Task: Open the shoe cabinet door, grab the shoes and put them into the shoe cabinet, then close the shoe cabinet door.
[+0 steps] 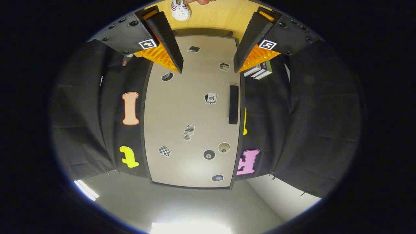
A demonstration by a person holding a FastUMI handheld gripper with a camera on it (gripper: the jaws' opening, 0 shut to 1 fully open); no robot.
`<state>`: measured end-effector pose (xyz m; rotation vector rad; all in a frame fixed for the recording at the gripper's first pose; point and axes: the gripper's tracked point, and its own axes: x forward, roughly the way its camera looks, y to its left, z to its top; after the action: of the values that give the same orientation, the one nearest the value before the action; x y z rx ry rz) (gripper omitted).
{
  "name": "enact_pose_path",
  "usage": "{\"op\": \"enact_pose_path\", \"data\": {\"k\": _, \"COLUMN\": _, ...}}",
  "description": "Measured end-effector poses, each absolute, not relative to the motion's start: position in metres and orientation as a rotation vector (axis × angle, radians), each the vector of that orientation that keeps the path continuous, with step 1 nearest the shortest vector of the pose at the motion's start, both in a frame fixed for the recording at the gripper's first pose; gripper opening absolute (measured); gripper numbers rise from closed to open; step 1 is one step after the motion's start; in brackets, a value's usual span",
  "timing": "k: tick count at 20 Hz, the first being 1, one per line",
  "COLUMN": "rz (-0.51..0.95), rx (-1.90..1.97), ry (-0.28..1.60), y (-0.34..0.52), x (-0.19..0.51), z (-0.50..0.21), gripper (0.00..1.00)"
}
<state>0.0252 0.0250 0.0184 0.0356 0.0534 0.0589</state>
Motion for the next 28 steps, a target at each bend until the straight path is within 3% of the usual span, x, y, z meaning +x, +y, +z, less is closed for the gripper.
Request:
{"op": "enact_pose_path", "data": {"k": 8, "rz": 0.154, "rx": 0.082, "ry": 0.075, "y": 0.068, "x": 0.106, "z": 0.039, "gripper": 0.97}}
{"op": "enact_pose_path", "data": {"k": 20, "rz": 0.119, "rx": -0.017, "ry": 0.114, "y": 0.109, "x": 0.228, "z": 0.029, "gripper": 0.97}}
{"op": "enact_pose_path", "data": {"k": 26, "rz": 0.08, "rx": -0.02, "ry": 0.096, "y": 0.114, "x": 0.231, "z": 0.039, "gripper": 0.65}}
{"op": "enact_pose_path", "data": {"k": 28, "rz": 0.086, "rx": 0.023, "ry": 0.125, "y": 0.118, "x": 0.231, "z": 0.038, "gripper": 0.47}}
